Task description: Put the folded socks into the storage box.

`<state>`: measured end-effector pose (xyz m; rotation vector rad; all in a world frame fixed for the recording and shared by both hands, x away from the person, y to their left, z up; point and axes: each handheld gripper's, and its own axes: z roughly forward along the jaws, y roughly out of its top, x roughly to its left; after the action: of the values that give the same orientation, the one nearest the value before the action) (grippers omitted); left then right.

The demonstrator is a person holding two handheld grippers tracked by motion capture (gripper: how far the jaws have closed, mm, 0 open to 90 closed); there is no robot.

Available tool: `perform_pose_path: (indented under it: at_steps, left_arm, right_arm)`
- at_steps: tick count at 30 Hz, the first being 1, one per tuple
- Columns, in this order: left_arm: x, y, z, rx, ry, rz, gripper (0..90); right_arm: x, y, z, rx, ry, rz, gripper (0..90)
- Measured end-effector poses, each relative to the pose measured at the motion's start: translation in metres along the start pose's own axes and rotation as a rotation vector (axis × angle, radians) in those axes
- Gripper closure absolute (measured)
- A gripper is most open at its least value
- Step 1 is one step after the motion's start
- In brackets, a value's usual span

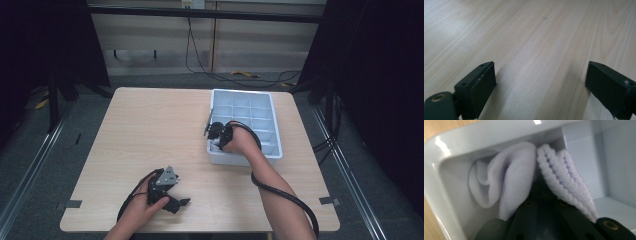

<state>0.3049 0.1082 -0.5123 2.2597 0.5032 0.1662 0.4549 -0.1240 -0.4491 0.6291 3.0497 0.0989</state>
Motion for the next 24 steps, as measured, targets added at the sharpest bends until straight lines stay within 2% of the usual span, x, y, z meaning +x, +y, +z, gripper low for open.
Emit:
perform_pose_path:
  at_steps: [2, 5, 8, 13, 24]
  left_arm:
    - [-0.0003, -0.0001, 0.0002, -0.003, -0.004, -0.002, 9.5]
    - [-0.0007, -0.0002, 0.0003, -0.004, -0.003, -0.002, 9.4]
    - [-0.0009, -0.0001, 0.0004, -0.005, -0.003, -0.002, 9.4]
    - [-0.0013, -0.0002, 0.0005, -0.007, -0.004, -0.003, 9.4]
    - [-0.0012, -0.0002, 0.0006, -0.008, -0.005, -0.003, 9.3]
  right_arm:
    - [-0.0003, -0.0007, 0.0010, -0.013, 0.004, 0.003, 90.0]
    - [0.0001, -0.0001, 0.0012, -0.006, -0.001, -0.003, 90.0]
    - [-0.0007, 0.0008, 0.0035, 0.007, 0.004, 0.013, 90.0]
    - [-0.0006, 0.0002, 0.0038, -0.005, 0.000, 0.005, 90.0]
    - [-0.0014, -0.0007, -0.0048, -0.013, 0.013, 0.007, 90.0]
